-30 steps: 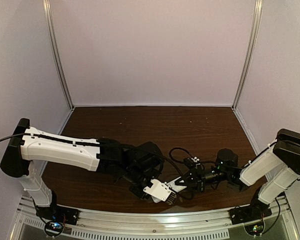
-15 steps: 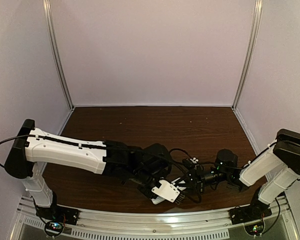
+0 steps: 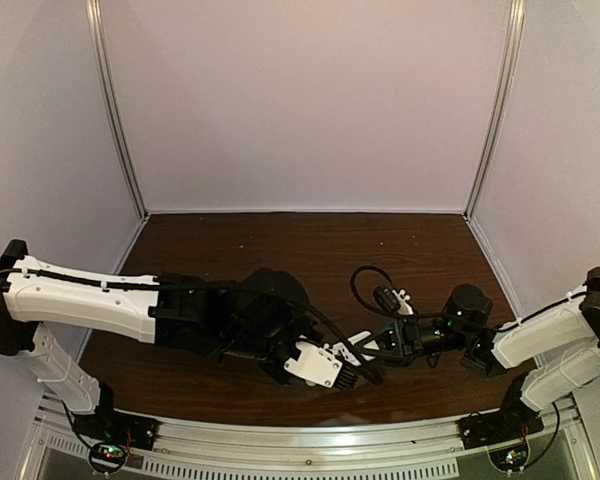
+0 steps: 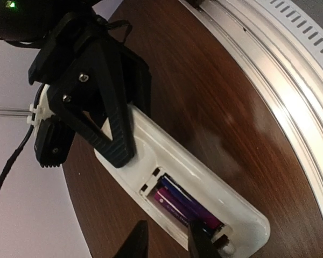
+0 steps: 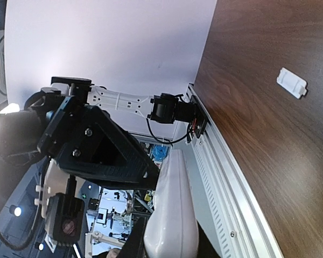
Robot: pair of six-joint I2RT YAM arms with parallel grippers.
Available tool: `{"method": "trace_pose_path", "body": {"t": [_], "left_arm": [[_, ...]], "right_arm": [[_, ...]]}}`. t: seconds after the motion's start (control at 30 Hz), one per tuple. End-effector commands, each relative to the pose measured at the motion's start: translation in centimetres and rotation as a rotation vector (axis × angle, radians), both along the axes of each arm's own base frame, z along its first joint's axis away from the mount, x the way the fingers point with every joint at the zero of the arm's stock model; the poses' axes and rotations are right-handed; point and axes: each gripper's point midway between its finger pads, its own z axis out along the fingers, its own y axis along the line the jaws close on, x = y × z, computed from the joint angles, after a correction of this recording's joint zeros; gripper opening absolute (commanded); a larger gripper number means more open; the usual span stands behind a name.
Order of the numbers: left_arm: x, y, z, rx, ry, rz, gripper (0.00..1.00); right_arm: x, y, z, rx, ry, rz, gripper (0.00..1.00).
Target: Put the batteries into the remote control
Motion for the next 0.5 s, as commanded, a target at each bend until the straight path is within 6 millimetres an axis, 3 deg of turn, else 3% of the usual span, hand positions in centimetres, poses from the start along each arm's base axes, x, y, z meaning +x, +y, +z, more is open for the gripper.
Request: {"method": "trace_pose_path", "body": {"t": [0.0,0.1,0.27,0.37,0.47], "left_arm": [[0.4,1.3,2.3,-0.151,0.024,0.070,0.34],[0.3,1.9,5.0,-0.286,0.036,0.097,0.45],[1.4,3.8,7.6,-0.457,0.118,0.202,0.66],[2.8,5.2,7.2,-0.482,0.196,0.306,0.74],[4.1,6.5,4.4,-0.426,0.276,0.405,0.75]], "right_arm": [[1.4,0.0,4.6,0.065,-0.316,-0.043,0.00],[2.2,-0.4,4.5,-0.014,-0.371,-0.075,0.00],[3.4,-1.6,4.5,-0.054,-0.381,-0.136,0.00],[4.2,-2.5,3.7,-0.080,-0.373,-0.180,0.00],[5.2,-3.6,3.3,-0.095,-0.372,-0.228,0.00]]}}
